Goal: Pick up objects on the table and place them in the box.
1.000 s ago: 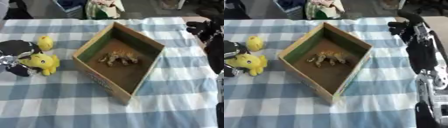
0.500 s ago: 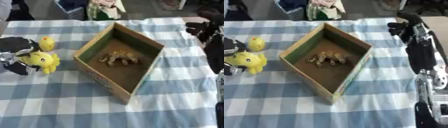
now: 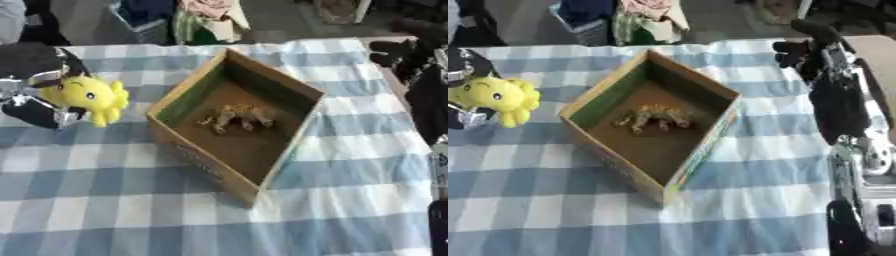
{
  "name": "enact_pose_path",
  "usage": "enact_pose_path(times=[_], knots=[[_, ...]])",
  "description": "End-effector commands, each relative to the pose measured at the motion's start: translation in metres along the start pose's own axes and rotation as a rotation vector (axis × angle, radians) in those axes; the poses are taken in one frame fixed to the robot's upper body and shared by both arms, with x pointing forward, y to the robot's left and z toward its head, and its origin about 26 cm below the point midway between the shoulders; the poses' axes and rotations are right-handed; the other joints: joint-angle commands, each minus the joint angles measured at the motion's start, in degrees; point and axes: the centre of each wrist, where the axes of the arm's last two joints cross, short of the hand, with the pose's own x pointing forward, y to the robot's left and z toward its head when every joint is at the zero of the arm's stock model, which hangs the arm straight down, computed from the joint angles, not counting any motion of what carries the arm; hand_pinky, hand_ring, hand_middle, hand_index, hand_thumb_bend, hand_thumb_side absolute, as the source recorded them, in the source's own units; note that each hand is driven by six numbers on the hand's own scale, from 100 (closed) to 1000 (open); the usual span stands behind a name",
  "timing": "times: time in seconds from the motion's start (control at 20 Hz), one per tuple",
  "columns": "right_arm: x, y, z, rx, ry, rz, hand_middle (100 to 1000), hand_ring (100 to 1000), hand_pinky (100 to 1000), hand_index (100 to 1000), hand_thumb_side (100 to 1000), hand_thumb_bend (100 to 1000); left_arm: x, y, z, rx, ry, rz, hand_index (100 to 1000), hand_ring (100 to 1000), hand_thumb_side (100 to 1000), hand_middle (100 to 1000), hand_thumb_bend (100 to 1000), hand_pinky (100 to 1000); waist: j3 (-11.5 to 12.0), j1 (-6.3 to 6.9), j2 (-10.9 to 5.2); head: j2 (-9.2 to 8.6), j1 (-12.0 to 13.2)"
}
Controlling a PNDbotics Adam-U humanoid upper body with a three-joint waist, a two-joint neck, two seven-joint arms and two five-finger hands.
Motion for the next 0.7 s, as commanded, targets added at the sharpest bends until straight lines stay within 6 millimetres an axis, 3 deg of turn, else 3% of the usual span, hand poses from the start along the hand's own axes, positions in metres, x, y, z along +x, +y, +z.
enact_pose_path(times=[0.05,0.2,0.25,0.3,0.7], knots=[[0.009,0.001,-0.003,0.009,-0.033,0.016,450,789,825,834,803,100,0.007,0.025,0.002,0.079,-0.020,-0.002,732,715,253,612,100,532,-0.2,0.11,-1.45,-0.05,0.0],[0.011,0.002,-0.005,0.014,-0.042,0.012,451,789,825,834,799,100,0.018,0.042,-0.004,0.146,-0.050,0.019,734,710,251,614,100,528,-0.5,0.16,-1.45,-0.05,0.0],[0.011,0.003,-0.005,0.015,-0.046,0.010,452,790,824,834,799,100,0.021,0.045,-0.005,0.166,-0.059,0.027,734,705,304,614,100,523,-0.7,0.17,-1.43,-0.03,0.0],[0.012,0.004,-0.006,0.017,-0.052,0.007,452,790,824,834,792,100,0.026,0.050,-0.007,0.192,-0.072,0.038,733,704,249,611,100,521,-0.8,0.18,-1.39,-0.04,0.0],[0.021,0.010,-0.015,0.013,-0.114,-0.016,457,789,818,833,754,100,0.070,0.065,-0.027,0.348,-0.126,0.091,731,691,244,603,100,504,-2.5,0.07,-0.87,-0.83,1.7]])
